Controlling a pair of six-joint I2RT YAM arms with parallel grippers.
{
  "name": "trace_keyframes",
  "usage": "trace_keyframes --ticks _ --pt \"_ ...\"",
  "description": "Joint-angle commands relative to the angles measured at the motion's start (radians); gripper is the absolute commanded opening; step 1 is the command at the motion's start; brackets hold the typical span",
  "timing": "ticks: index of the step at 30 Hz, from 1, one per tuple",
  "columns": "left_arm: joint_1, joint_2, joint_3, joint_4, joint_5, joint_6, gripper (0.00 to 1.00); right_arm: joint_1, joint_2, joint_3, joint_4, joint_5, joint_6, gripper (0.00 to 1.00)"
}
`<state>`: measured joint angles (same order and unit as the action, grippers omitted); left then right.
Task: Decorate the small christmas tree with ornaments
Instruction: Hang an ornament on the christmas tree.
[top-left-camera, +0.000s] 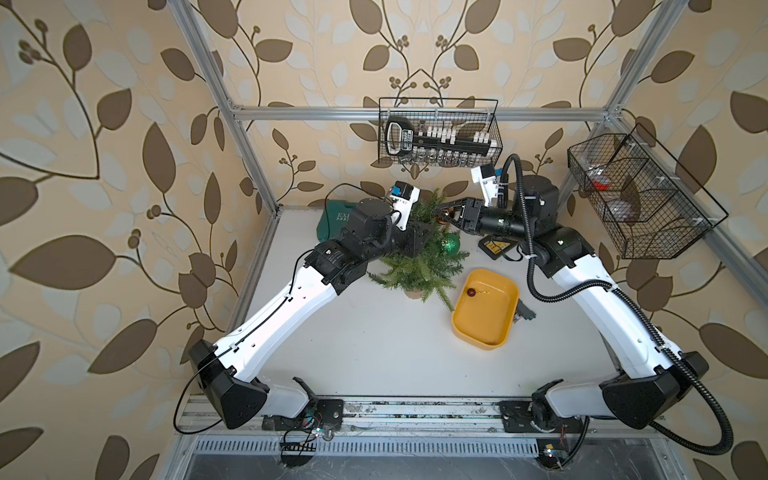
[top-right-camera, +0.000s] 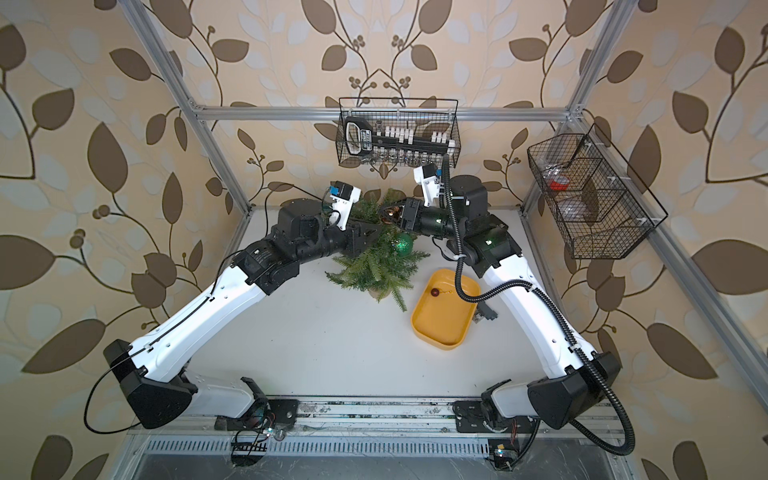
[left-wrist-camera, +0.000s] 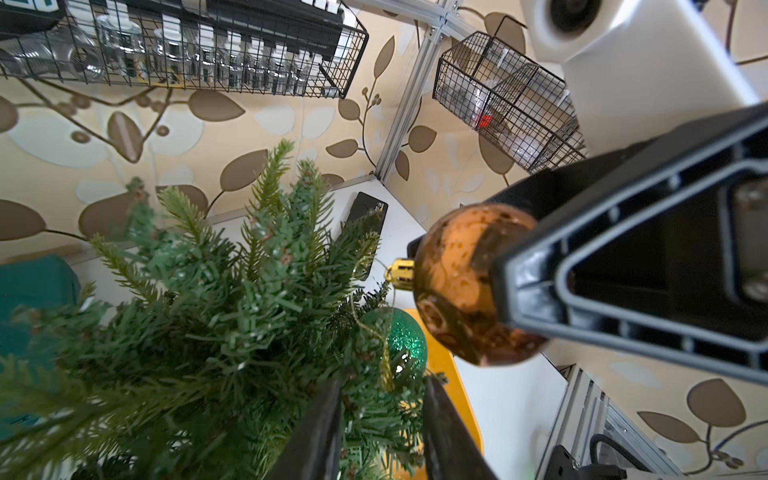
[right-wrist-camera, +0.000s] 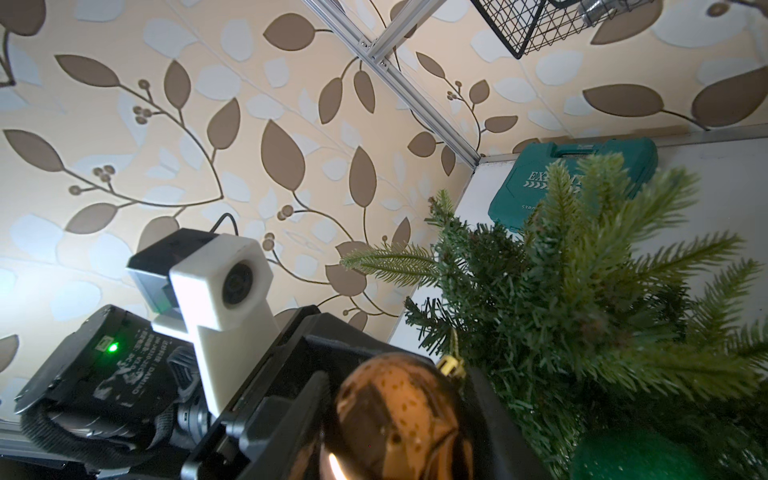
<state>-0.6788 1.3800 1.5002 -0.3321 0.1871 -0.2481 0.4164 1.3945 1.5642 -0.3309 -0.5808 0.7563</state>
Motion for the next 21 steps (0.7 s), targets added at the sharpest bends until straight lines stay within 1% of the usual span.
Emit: trace_keyframes --ticks 1,5,7,9,21 --pt "0.011 -0.003 0.023 0.04 0.023 -0.007 0.27 -0.004 -0.022 -0.022 0.021 -0.019 0.005 0.44" --pt "0.012 0.001 0.027 0.039 0.022 -0.002 0.15 -0.006 -0.025 -0.026 0.026 -0.019 0.006 0.44" --pt "0.011 0.004 0.03 0.036 0.018 -0.001 0.06 -0.006 -0.025 -0.029 0.03 -0.022 0.009 0.44" --pt "0.011 0.0 0.028 0.035 0.02 0.0 0.0 -0.006 -0.026 -0.03 0.03 -0.022 0.009 0.44" --pt "0.011 -0.049 0.005 0.015 0.002 0.005 0.0 -0.009 -0.043 -0.051 0.039 -0.021 0.017 0.44"
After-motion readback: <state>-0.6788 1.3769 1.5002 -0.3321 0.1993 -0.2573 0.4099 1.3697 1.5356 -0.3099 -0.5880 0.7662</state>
